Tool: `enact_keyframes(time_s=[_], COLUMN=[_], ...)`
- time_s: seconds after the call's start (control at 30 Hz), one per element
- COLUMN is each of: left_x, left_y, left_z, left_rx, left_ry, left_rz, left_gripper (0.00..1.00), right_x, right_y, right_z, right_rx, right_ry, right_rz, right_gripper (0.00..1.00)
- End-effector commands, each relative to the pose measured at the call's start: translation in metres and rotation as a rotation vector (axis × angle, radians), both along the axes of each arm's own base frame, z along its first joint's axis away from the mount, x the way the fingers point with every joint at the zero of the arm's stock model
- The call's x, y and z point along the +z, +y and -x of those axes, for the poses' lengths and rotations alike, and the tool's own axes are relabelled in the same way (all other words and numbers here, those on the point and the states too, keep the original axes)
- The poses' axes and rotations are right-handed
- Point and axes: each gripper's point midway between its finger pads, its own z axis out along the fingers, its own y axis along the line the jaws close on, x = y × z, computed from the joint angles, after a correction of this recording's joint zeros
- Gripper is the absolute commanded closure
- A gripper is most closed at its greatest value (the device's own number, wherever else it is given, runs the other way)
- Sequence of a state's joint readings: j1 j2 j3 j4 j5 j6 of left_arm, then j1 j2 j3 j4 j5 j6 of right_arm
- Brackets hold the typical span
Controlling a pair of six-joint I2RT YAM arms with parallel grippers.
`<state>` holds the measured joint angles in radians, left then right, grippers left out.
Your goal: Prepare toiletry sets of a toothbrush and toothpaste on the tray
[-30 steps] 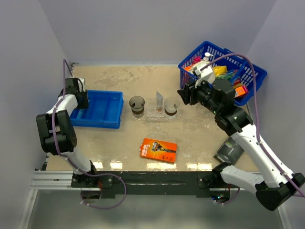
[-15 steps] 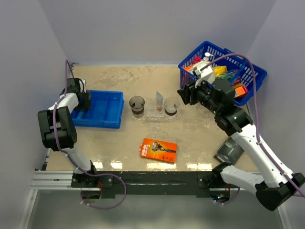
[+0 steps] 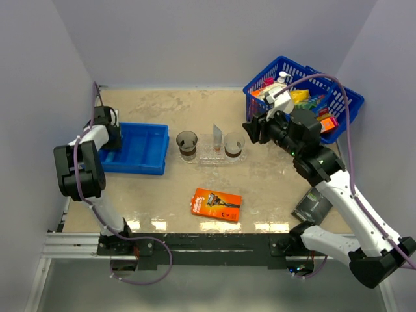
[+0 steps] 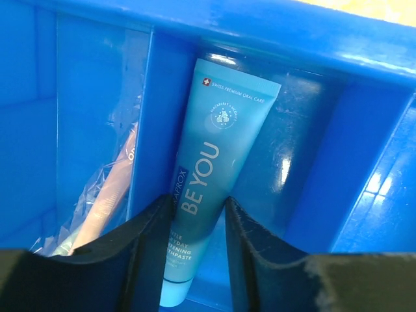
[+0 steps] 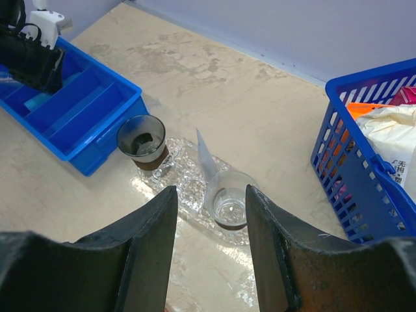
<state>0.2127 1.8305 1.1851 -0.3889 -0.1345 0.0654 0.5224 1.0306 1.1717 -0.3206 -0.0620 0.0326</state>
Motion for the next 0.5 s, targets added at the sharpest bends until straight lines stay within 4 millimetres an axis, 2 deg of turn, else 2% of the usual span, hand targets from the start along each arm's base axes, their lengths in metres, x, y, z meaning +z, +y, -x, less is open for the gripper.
enact_keyframes(time_s=[0.0, 0.23, 0.43, 0.47], left_x=[-0.008, 0.012, 0.051, 0.064], left_y=[-0.013, -0.021, -0.027, -0.028], left_z=[0.001, -0.006, -0.015, -0.016], left_rx=[-0.039, -0.070, -0.095, -0.097], left_ry=[0.039, -0.031, -0.173, -0.213], left_rz=[0.033, 0.043, 0.054, 0.050], left_gripper=[0.62, 0.78, 0.90, 0.92], right_x=[0.021, 0.023, 0.023, 0.023], right_y=[-0.006, -0.008, -0.010, -0.010], right_z=[0.001, 0.000, 0.000, 0.000], right_rx=[-0.022, -0.033, -0.040, -0.042], right_ry=[-0.076, -0.081, -0.081, -0.081], right_rz=[-0.023, -0.024, -0.023, -0.023], right_gripper=[0.51, 0.50, 0.50, 0.50])
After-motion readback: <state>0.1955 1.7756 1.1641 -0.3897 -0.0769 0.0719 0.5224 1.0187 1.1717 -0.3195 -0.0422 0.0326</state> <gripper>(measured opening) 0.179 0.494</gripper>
